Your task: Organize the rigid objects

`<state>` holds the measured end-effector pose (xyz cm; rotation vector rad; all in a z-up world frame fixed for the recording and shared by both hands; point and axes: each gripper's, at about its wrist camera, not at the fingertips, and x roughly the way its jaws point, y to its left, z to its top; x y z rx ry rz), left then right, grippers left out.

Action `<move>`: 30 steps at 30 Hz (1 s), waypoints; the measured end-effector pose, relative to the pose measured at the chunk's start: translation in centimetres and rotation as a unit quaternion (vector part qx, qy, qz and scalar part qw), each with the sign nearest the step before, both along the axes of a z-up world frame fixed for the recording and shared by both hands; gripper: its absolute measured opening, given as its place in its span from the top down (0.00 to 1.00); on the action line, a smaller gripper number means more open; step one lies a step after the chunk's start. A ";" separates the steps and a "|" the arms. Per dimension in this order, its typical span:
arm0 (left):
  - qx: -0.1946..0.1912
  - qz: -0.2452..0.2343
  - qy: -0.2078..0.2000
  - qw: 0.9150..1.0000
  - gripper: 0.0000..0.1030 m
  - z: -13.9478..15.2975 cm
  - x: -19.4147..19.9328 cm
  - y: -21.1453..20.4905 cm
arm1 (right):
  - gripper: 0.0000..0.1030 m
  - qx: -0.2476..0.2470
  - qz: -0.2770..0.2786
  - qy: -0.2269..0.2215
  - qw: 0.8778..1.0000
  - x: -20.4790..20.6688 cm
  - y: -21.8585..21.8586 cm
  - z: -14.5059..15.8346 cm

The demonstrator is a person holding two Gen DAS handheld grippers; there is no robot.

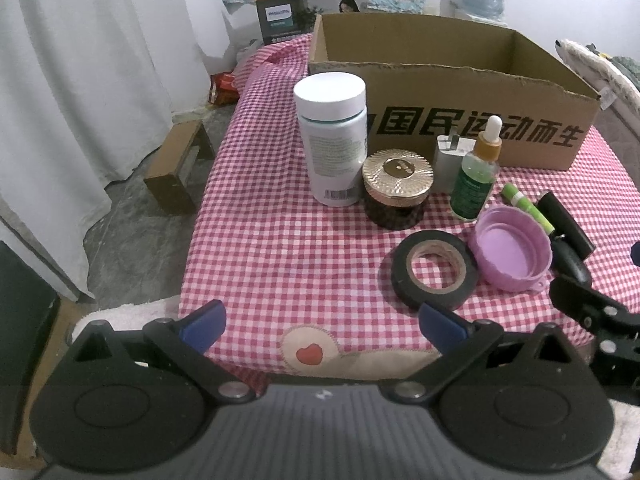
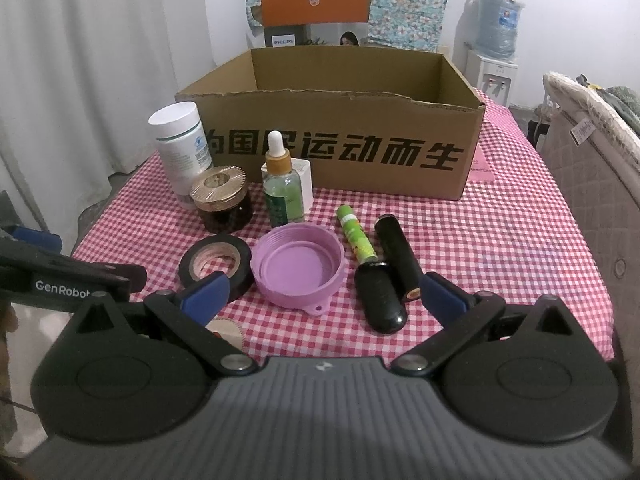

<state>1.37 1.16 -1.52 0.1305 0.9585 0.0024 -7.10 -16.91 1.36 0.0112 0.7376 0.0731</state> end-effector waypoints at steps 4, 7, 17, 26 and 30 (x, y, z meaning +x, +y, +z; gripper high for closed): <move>-0.006 -0.016 -0.006 1.000 0.00 0.1 0.5 -0.6 | 0.01 0.012 0.001 -0.005 1.000 0.2 -0.8 0.0; -0.012 -0.039 -0.017 0.999 0.00 0.6 0.7 -1.4 | 0.01 0.018 -0.003 -0.020 1.000 0.1 -2.0 0.3; -0.079 -0.182 -0.061 0.978 0.00 2.0 1.2 -5.7 | 0.01 0.056 -0.031 -0.043 0.997 2.0 -9.2 1.9; -0.057 -0.258 -0.033 0.964 0.16 0.3 2.1 -11.0 | 0.50 0.082 0.035 0.071 0.994 8.4 -9.6 -1.2; -0.060 -0.267 -0.030 0.961 0.23 -0.1 2.6 -11.8 | 0.71 0.085 0.066 0.110 0.988 10.4 -8.9 -2.7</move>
